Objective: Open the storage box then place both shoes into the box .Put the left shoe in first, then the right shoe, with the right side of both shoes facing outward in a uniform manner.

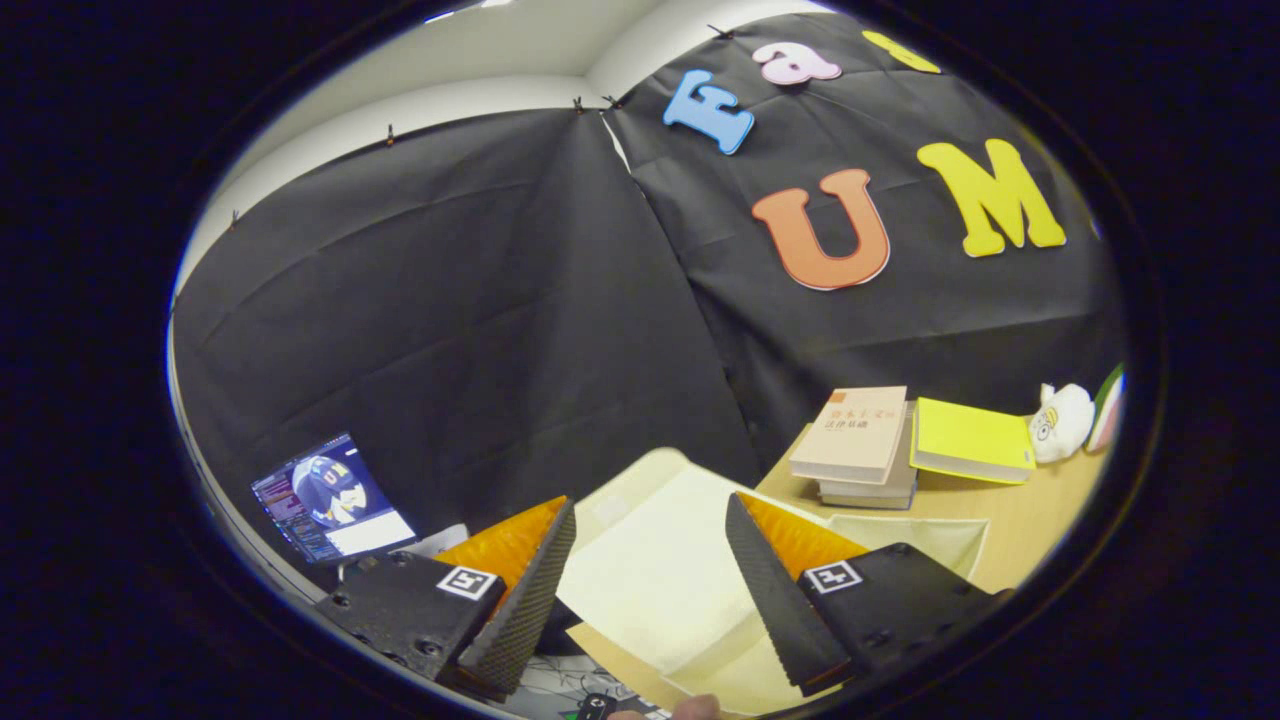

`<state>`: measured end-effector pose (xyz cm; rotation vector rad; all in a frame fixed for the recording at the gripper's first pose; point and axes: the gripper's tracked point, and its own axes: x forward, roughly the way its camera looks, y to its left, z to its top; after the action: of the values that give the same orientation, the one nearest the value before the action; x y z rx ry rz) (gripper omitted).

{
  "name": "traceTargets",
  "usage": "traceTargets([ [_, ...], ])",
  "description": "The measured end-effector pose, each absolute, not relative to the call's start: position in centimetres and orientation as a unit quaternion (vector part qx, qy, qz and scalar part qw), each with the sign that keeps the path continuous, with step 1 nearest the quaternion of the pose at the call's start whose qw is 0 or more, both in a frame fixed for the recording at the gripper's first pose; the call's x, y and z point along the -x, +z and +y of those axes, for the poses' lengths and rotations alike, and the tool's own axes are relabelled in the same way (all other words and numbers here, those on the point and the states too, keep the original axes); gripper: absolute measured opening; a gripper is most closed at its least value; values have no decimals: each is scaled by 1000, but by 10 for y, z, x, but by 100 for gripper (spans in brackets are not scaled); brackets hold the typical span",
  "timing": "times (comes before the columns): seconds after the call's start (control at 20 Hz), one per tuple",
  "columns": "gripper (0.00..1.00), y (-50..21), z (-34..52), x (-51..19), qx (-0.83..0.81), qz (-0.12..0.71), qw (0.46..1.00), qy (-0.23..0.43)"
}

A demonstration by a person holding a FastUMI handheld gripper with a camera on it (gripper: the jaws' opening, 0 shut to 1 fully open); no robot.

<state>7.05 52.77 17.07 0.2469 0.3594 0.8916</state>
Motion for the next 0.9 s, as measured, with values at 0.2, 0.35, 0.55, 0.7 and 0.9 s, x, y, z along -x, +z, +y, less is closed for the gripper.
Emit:
traceTargets([
  [0.2, 99, 174, 489, -76, -84, 118, 913, 380],
  [0.35, 100, 179, 451, -75, -58, 78, 935, 341],
  [0.55, 100, 182, 387, -73, -41, 43, 959, 278],
  [0.7, 100, 172, 329, -72, -49, 44, 969, 238],
  [0.9, 100, 138, 240, -78, -46, 79, 980, 177],
])
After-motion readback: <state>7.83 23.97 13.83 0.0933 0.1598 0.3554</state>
